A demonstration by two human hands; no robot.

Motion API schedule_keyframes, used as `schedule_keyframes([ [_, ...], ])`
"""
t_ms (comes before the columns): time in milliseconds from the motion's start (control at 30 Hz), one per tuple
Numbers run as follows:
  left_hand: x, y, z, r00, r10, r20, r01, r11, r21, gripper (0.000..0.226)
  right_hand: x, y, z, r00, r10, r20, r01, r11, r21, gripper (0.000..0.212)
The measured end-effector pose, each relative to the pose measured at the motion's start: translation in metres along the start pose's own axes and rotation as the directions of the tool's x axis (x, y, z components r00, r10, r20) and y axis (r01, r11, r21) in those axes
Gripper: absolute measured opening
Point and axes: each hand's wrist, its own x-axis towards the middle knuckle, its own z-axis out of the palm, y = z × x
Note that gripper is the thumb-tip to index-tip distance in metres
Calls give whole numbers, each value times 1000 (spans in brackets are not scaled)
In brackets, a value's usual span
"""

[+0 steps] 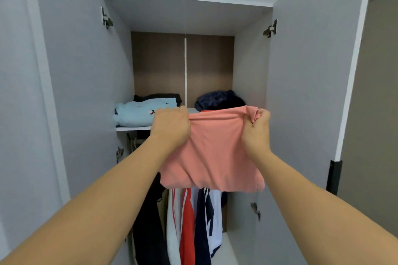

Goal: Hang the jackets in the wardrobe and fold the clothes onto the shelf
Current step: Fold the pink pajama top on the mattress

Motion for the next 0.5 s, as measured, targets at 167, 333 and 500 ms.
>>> schedule_keyframes([
  [167,62,19,30,999,-35,-24,34,999,-40,12,71,25,17,998,-30,-50,25,995,-96,13],
  [333,135,40,58,998,-61,-34,62,998,15,18,147,57,37,996,-62,-61,57,994,-92,13],
  [500,210,46,72,983,-82,-162,85,996,14,11,228,61,64,990,-49,-132,37,995,-90,15],
])
